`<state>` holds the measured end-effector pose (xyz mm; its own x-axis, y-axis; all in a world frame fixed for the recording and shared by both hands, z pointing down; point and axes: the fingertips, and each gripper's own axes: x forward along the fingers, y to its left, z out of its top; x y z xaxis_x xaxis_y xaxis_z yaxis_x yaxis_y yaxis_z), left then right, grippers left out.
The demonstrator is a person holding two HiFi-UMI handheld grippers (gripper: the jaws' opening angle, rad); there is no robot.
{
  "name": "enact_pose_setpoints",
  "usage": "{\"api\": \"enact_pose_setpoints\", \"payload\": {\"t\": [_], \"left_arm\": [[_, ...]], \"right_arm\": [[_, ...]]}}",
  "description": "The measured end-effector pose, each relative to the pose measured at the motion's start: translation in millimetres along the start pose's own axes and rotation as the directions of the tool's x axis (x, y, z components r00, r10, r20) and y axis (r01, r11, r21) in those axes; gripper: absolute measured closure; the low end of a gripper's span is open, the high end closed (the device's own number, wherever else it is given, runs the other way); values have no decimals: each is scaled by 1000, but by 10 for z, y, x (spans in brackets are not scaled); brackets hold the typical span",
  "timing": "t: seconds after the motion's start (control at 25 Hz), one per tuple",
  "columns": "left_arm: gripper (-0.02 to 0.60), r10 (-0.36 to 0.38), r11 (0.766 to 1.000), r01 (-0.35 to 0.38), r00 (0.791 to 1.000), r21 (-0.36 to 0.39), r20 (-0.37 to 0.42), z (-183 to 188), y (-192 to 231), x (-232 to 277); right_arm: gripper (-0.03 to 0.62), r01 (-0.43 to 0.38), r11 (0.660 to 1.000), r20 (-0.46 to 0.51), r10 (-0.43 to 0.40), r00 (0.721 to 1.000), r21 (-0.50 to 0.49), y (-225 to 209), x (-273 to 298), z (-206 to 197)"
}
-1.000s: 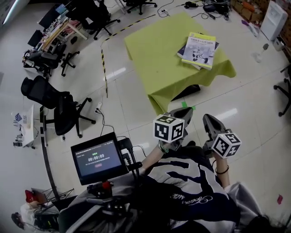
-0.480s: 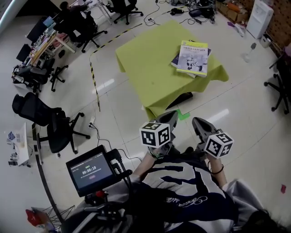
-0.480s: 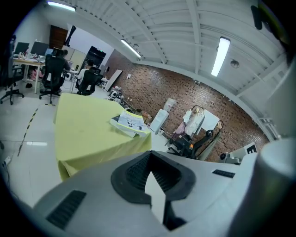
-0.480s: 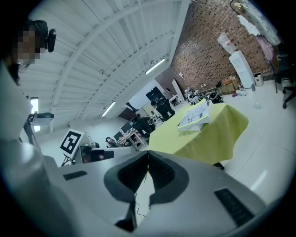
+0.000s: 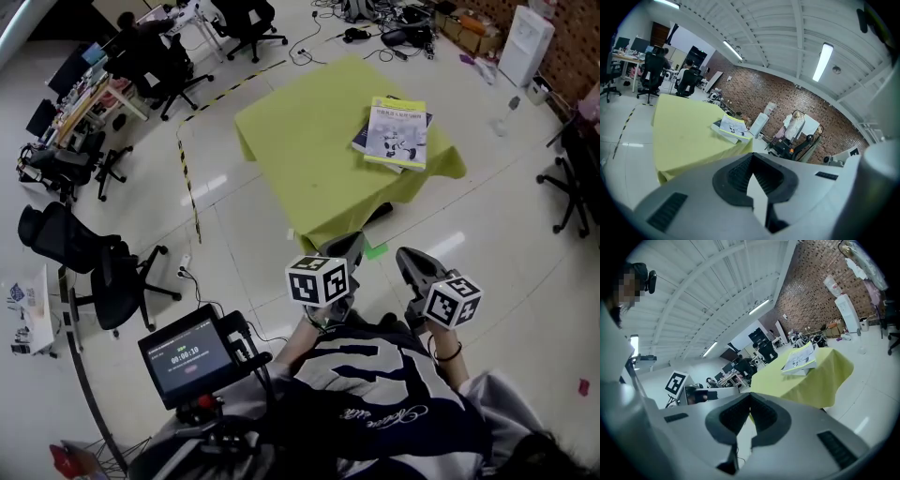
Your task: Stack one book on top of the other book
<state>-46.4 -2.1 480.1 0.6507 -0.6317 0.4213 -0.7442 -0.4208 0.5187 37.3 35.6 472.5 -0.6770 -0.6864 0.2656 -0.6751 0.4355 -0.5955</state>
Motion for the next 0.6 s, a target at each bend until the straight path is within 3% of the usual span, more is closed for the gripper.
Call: {"api": "enact_pose_setpoints", "payload": {"t": [0.6], "left_arm": [[577,-3,1000,3,1000,8,-19,-14,70,-50]], "right_arm": [[599,0,1000,5,0,1000,-1,53,47,-49]]}}
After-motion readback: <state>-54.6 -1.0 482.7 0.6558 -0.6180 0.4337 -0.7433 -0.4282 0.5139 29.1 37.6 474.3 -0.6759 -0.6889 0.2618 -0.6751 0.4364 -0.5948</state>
